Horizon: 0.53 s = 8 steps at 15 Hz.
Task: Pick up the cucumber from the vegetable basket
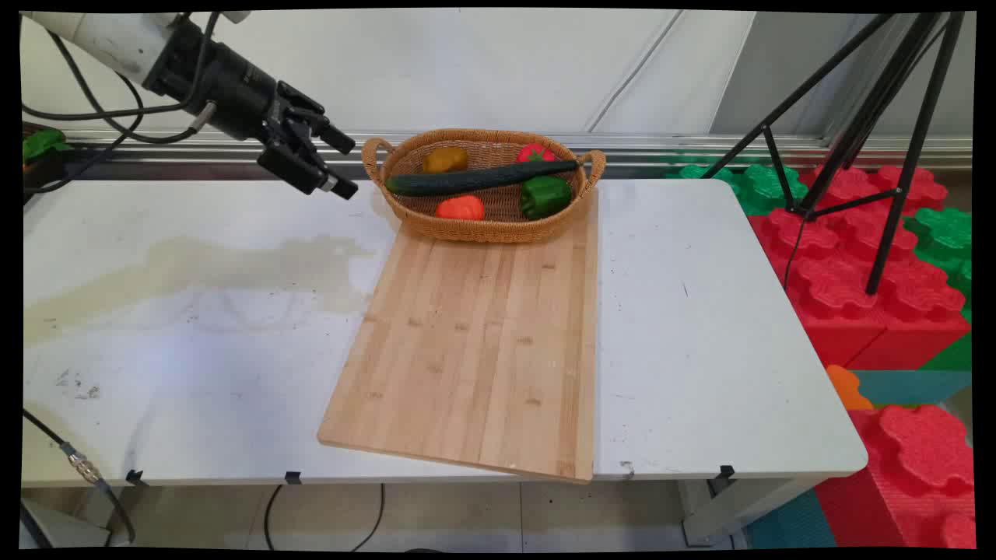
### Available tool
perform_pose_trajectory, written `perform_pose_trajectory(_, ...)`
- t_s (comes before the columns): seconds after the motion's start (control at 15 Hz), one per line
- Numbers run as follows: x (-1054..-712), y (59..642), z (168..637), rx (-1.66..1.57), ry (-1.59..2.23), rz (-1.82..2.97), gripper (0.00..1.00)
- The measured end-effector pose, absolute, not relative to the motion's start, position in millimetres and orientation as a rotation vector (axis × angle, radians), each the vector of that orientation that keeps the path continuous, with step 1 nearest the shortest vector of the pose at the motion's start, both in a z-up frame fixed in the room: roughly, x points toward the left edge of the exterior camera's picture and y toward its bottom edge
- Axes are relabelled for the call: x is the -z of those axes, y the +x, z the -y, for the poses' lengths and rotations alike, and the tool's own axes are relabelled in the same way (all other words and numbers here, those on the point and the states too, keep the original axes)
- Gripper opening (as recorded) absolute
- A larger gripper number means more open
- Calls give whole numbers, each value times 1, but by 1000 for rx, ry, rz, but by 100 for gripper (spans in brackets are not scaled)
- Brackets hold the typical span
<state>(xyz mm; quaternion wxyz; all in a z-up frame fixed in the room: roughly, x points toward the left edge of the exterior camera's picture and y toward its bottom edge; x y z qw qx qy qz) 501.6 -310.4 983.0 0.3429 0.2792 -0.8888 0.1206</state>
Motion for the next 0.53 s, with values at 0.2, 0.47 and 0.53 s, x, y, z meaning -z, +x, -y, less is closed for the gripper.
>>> perform_pose_trajectory(0.2, -983, 500, 319, -333, 729, 2306, 100)
perform_pose_trajectory(0.47, -983, 496, 339, -376, 723, 2302, 100)
perform_pose_trajectory(0.53, -983, 494, 347, -389, 715, 2304, 100)
